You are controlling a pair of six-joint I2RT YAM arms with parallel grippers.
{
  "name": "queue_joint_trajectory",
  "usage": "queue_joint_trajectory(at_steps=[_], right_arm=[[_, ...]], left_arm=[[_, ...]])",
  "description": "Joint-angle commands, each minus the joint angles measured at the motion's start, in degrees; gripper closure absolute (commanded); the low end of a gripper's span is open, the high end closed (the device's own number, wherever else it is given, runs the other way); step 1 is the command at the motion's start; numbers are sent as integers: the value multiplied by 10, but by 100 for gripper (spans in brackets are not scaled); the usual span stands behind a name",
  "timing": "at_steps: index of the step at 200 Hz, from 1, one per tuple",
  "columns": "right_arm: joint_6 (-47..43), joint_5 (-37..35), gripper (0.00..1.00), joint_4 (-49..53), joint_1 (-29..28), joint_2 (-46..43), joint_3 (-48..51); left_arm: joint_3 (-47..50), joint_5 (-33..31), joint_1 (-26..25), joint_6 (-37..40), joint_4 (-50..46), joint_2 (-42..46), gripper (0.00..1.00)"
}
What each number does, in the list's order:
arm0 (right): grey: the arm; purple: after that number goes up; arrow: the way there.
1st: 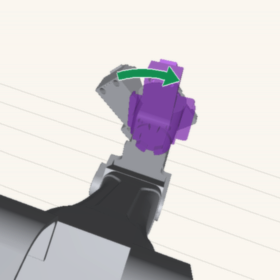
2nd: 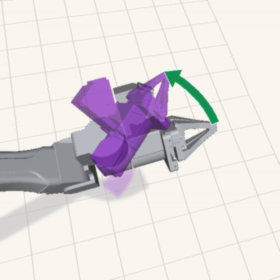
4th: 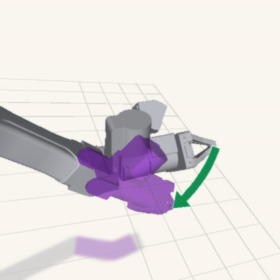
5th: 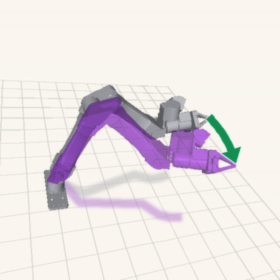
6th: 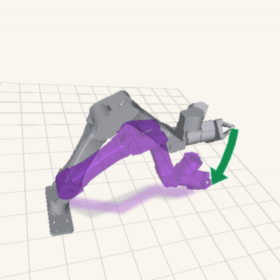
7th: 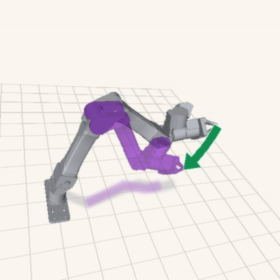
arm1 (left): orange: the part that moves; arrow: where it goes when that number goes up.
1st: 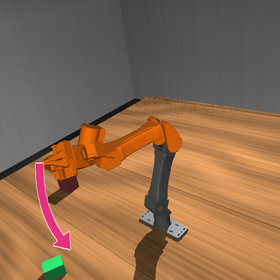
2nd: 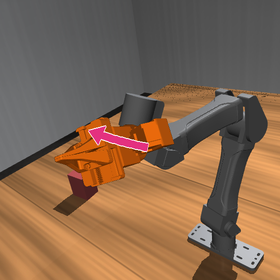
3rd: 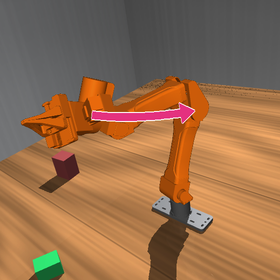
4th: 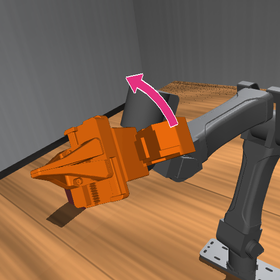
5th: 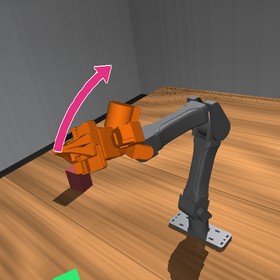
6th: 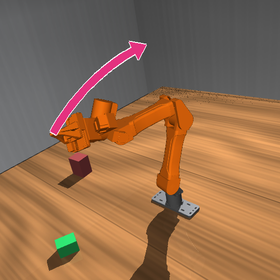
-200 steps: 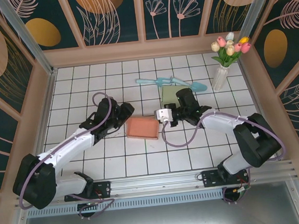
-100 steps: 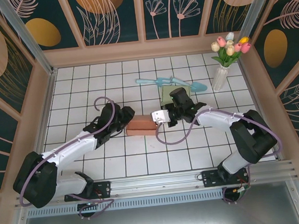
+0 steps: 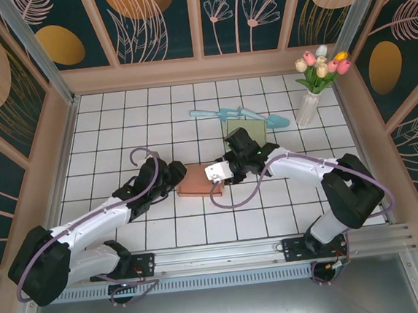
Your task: Fold the paper box
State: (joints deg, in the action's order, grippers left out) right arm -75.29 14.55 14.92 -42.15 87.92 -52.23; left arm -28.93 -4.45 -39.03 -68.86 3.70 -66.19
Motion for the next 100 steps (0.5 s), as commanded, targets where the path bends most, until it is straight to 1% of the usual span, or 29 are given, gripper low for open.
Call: queue_joint_trajectory(at_steps=[1,12,32,51,68,77,88,95,97,99,100], right_arm=[[-8,-50,54,77,-9,-18,-21],[-5,-64,48,98,-10,-33,-22],[-5,-60,44,128,-11,-71,-18],[21,-29,44,136,-12,-116,-24],[69,-2,44,130,-12,-159,-30],[106,16,44,114,-12,-185,-29],[179,23,44,52,-12,-223,-12],[256,16,45,-5,-14,-247,4],[296,11,45,-30,-15,-255,10],[307,9,45,-38,-15,-259,12],[334,5,44,-52,-16,-264,15]], left_arm=[[25,-3,-4,-4,20,8,49],[30,-1,-4,-6,24,8,49],[41,1,-5,-13,33,11,49],[48,3,-5,-17,38,14,49],[55,-1,-5,-18,37,19,49],[60,-3,-4,-19,39,23,49],[66,-4,-4,-23,43,26,49],[70,-2,-5,-24,47,26,49],[70,-2,-5,-23,48,26,49],[72,-2,-4,-23,49,26,49],[72,-2,-5,-24,49,26,49]])
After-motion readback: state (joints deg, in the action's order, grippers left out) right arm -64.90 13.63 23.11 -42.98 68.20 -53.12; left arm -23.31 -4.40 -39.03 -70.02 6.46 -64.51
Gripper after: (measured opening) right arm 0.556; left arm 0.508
